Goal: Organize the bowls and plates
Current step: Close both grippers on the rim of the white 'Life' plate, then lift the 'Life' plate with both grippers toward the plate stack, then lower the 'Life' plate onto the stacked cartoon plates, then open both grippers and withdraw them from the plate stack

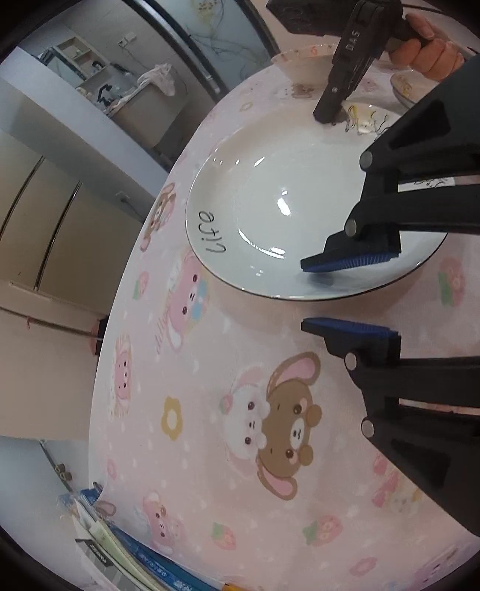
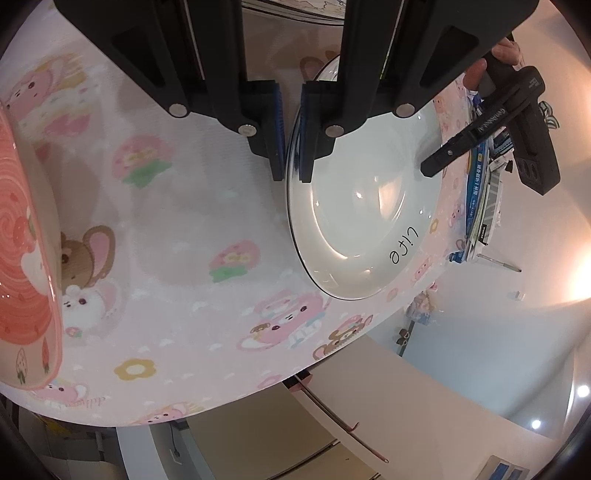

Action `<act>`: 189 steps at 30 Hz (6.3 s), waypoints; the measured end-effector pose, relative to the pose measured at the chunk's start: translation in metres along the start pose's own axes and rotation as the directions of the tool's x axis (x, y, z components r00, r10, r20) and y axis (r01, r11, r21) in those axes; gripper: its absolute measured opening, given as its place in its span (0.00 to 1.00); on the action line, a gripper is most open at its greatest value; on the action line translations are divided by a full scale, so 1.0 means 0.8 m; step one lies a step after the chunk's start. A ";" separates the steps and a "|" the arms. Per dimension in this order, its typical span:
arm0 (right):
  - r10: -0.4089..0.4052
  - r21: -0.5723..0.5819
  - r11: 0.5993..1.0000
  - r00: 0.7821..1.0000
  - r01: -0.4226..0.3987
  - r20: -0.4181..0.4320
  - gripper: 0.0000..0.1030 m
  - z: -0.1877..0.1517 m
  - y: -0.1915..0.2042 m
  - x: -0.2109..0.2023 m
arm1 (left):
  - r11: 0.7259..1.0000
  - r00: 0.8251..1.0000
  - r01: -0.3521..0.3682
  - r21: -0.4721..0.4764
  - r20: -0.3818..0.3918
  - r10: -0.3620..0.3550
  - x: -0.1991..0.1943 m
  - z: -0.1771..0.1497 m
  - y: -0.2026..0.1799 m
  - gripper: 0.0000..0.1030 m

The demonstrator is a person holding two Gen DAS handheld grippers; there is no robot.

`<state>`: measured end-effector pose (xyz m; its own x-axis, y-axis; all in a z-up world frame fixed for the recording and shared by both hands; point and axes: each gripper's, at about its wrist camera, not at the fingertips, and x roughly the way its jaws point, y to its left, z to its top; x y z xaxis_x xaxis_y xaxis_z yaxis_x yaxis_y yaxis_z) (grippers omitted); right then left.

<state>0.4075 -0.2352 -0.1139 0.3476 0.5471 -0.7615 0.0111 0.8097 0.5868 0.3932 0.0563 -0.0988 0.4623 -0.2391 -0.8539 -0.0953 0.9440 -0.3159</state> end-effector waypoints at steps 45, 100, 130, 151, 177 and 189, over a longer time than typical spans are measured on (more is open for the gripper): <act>0.082 -0.173 0.985 0.939 -0.024 0.334 0.12 -0.044 0.108 -0.210 | 0.990 0.925 0.079 0.117 0.361 -0.117 -0.266 -0.020 -0.090 0.10; -0.031 -0.189 0.974 0.893 0.128 0.449 0.18 -0.258 0.002 -0.298 | 0.953 0.966 0.102 0.286 0.201 -0.164 -0.240 -0.237 -0.157 0.14; -0.180 -0.059 0.976 0.927 0.211 0.330 0.19 -0.264 -0.057 -0.227 | 0.947 0.999 0.046 0.318 -0.002 -0.048 -0.133 -0.269 -0.160 0.20; -0.192 -0.036 0.975 0.914 0.219 0.357 0.16 -0.271 -0.058 -0.229 | 0.903 0.996 -0.037 0.427 0.091 -0.002 -0.141 -0.283 -0.169 0.24; -0.184 -0.066 0.973 0.916 0.221 0.358 0.12 -0.271 -0.058 -0.224 | 0.914 0.962 -0.178 0.365 0.262 0.082 -0.167 -0.273 -0.150 0.61; -0.145 -0.068 0.982 0.934 0.177 0.327 0.27 -0.272 -0.064 -0.218 | 0.950 0.993 -0.085 0.300 0.104 0.056 -0.131 -0.267 -0.133 0.62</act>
<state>0.1420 -0.3258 -0.0715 0.6297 0.3236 -0.7062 0.0088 0.9061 0.4230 0.1663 -0.0677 -0.0641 0.5456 -0.1604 -0.8225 0.1344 0.9855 -0.1031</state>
